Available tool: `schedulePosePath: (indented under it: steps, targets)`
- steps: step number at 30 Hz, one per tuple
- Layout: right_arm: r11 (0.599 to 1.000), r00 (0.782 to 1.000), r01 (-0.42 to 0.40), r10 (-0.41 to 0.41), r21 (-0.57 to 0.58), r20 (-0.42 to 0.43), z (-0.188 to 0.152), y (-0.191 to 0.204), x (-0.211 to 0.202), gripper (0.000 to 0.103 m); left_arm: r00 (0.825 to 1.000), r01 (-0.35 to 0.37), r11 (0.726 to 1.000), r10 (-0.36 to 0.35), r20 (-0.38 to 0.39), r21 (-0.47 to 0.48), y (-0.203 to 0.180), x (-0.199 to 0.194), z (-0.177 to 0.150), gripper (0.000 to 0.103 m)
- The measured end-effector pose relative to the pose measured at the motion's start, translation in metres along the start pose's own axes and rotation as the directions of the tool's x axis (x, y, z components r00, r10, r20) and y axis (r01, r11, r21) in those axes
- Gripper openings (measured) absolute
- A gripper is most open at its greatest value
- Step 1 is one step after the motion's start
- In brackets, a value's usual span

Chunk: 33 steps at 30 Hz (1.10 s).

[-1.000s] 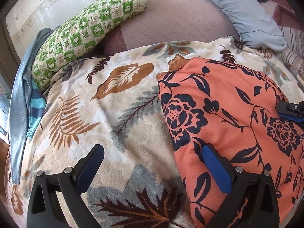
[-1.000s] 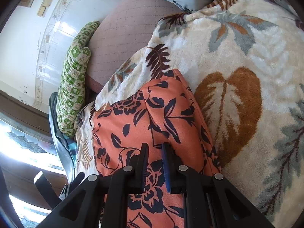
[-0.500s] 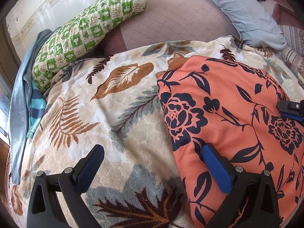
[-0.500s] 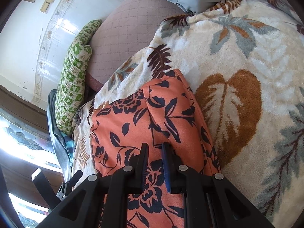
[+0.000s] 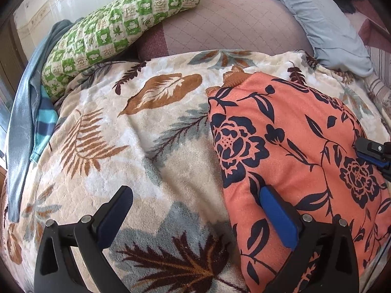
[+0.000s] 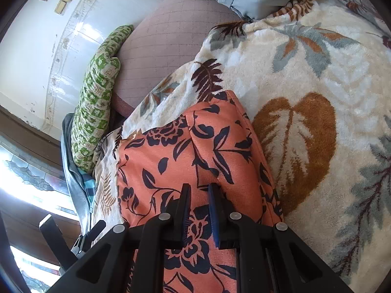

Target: Fold small clothes

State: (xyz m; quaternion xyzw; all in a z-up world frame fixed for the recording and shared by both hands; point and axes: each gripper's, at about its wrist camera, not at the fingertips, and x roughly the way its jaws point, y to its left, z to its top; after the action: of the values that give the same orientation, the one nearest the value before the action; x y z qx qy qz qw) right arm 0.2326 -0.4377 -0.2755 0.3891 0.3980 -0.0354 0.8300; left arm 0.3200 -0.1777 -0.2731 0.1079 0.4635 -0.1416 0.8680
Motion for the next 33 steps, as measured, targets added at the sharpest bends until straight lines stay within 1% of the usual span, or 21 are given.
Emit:
schedulePosePath:
  steps: [2, 5, 7, 11, 14, 16, 17, 24, 33]
  targets:
    - [1.000, 1.000, 0.000, 0.000, -0.017, 0.016, 0.000, 0.003, -0.003, 0.018, 1.000, -0.004, 1.000, 0.004, 0.002, 0.000, -0.001, -0.003, 0.000, 0.103]
    - [0.998, 0.999, 0.018, -0.015, -0.067, 0.039, -0.001, 0.012, -0.006, 0.018, 0.999, -0.044, 0.998, 0.043, 0.025, 0.043, -0.008, -0.006, -0.002, 0.103]
    - [0.996, 0.999, 0.010, -0.005, -0.093, 0.048, -0.003, 0.017, -0.007, 0.018, 0.998, -0.062, 0.996, 0.060, 0.036, 0.063, -0.011, -0.006, -0.003, 0.103]
    - [0.992, 0.998, 0.014, -0.006, -0.126, 0.062, -0.006, 0.025, -0.010, 0.018, 0.998, -0.053, 0.997, 0.051, 0.034, 0.058, -0.008, -0.005, -0.003, 0.103]
    - [0.993, 0.999, 0.028, -0.023, -0.117, 0.038, -0.007, 0.022, -0.003, 0.018, 0.999, -0.044, 0.998, 0.043, 0.029, 0.047, -0.007, -0.004, -0.003, 0.103]
    - [0.994, 0.999, 0.051, -0.050, -0.102, 0.005, -0.008, 0.017, 0.006, 0.018, 0.998, -0.048, 0.997, 0.046, 0.032, 0.053, -0.008, -0.004, -0.003, 0.103]
    - [0.994, 0.999, 0.051, -0.052, -0.095, -0.005, -0.008, 0.015, 0.009, 0.018, 0.998, -0.051, 0.997, 0.049, 0.034, 0.057, -0.008, -0.004, -0.003, 0.103]
    - [0.989, 0.997, 0.072, -0.072, -0.132, 0.001, -0.010, 0.018, 0.011, 0.018, 0.998, -0.049, 0.998, 0.047, 0.033, 0.049, -0.008, -0.003, -0.003, 0.103]
    - [0.991, 0.999, 0.046, -0.045, -0.123, 0.011, -0.007, 0.019, 0.003, 0.018, 0.998, -0.052, 0.997, 0.050, 0.036, 0.051, -0.008, -0.004, -0.003, 0.103]
